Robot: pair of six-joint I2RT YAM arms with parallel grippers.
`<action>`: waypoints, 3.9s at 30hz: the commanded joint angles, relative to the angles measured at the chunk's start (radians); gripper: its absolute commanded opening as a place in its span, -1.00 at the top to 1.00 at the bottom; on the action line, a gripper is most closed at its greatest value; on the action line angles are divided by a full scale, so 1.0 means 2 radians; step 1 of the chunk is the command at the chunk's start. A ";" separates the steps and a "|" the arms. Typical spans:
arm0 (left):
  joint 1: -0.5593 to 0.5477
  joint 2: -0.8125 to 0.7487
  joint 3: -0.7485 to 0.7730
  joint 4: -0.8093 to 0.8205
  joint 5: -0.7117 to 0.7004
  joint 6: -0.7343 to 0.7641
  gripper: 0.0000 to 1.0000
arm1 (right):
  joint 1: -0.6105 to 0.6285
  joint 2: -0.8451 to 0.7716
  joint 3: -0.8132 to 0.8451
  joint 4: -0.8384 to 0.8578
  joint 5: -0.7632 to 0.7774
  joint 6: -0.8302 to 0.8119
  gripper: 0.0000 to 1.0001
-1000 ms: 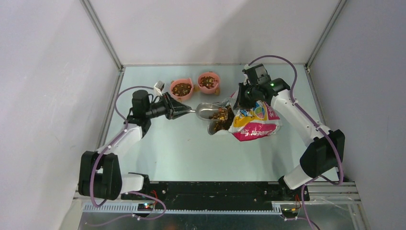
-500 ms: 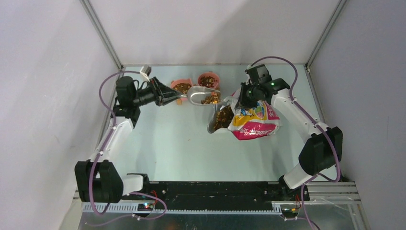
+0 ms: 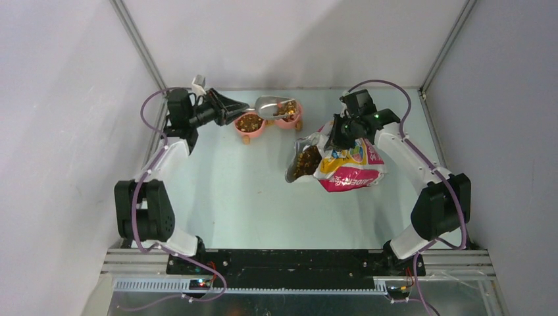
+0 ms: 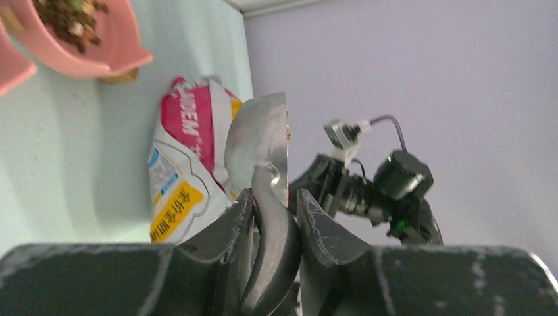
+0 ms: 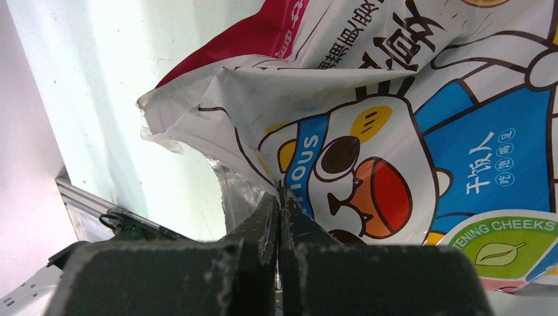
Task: Serve the pet food
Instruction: Pour the pet food into the pet food bowl, then place the spatula at the center of the board.
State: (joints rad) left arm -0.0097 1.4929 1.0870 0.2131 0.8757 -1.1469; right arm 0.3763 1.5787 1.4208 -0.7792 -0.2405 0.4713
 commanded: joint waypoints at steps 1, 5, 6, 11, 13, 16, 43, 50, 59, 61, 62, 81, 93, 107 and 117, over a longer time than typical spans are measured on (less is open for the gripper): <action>0.003 0.031 0.055 0.032 -0.054 0.010 1.00 | -0.027 0.001 0.004 0.070 0.034 -0.007 1.00; 0.003 0.074 0.083 0.059 -0.095 0.010 1.00 | -0.037 0.003 0.005 0.074 0.024 -0.009 1.00; 0.003 0.088 0.087 0.067 -0.103 0.009 1.00 | -0.041 0.003 0.006 0.075 0.023 -0.009 1.00; 0.003 0.132 0.129 0.073 -0.133 0.042 1.00 | -0.053 0.014 0.014 0.076 0.016 -0.012 1.00; 0.001 0.154 0.150 0.054 -0.145 0.070 1.00 | -0.056 0.018 0.019 0.075 0.014 -0.011 1.00; -0.003 0.175 0.180 0.029 -0.155 0.114 1.00 | -0.058 0.026 0.028 0.071 0.013 -0.012 1.00; -0.111 0.242 0.310 -0.187 -0.313 0.457 1.00 | -0.083 0.028 0.040 0.040 -0.010 -0.039 1.00; -0.152 0.210 0.330 -0.237 -0.399 0.580 1.00 | -0.085 0.026 0.038 0.041 -0.011 -0.040 1.00; -0.161 0.178 0.343 -0.257 -0.410 0.641 1.00 | -0.103 0.018 0.037 0.038 -0.017 -0.043 1.00; -0.160 0.166 0.335 -0.250 -0.404 0.648 1.00 | -0.104 0.017 0.036 0.039 -0.020 -0.042 1.00; -0.160 0.159 0.328 -0.243 -0.402 0.649 1.00 | -0.104 0.016 0.035 0.040 -0.021 -0.042 1.00; -0.176 0.120 0.199 -0.147 -0.341 0.632 1.00 | -0.102 -0.007 0.007 0.054 -0.021 -0.037 1.00; -0.151 0.048 0.160 -0.102 -0.373 0.528 1.00 | -0.090 -0.019 0.007 0.047 -0.014 -0.025 1.00; 0.041 -0.140 -0.067 -0.068 -0.350 0.240 1.00 | -0.081 -0.023 0.007 0.060 -0.003 -0.018 1.00; 0.132 -0.276 -0.256 -0.078 -0.403 0.163 1.00 | -0.075 -0.016 0.007 0.070 -0.006 -0.016 1.00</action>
State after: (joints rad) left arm 0.2363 0.9951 0.6415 -0.0113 0.1280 -0.7250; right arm 0.2401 1.5764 1.4212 -0.7258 -0.3298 0.4412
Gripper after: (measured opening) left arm 0.292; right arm 0.010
